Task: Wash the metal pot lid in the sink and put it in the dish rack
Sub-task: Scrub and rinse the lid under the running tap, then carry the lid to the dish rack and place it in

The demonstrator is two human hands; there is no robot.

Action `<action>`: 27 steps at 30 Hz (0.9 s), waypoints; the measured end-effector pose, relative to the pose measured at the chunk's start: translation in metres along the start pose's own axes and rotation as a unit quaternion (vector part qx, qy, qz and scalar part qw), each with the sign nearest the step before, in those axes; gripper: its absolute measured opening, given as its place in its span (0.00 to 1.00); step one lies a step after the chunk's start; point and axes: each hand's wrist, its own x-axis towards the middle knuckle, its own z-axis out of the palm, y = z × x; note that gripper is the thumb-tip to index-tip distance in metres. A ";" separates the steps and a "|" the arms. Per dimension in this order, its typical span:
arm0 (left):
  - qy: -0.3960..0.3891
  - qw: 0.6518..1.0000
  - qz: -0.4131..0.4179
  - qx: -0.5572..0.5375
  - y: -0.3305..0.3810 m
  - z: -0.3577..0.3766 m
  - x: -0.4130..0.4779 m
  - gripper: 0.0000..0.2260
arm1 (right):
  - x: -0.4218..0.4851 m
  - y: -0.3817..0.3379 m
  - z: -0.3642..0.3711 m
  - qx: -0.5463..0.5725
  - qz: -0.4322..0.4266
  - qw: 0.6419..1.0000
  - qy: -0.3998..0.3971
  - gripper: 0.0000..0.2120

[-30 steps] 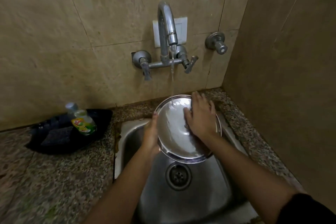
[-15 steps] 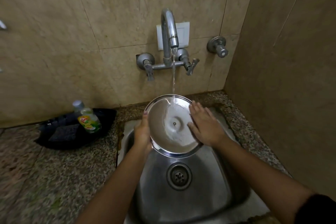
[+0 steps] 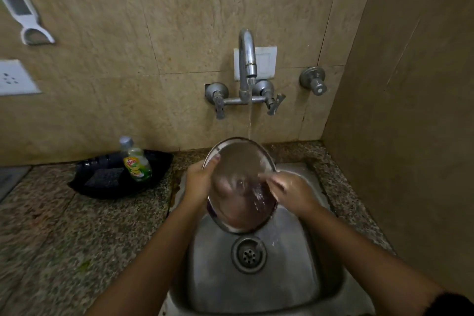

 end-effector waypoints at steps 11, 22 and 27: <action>0.003 0.968 0.136 0.211 0.039 0.000 -0.026 0.17 | 0.155 -0.003 -0.023 0.049 0.272 0.930 0.242 0.07; 0.065 0.970 0.102 0.213 0.036 0.003 -0.039 0.19 | 0.149 0.006 -0.032 -0.075 0.152 0.970 0.173 0.16; 0.080 0.979 0.036 0.183 0.031 0.005 -0.035 0.21 | 0.069 -0.033 -0.043 0.045 0.170 0.980 -0.097 0.17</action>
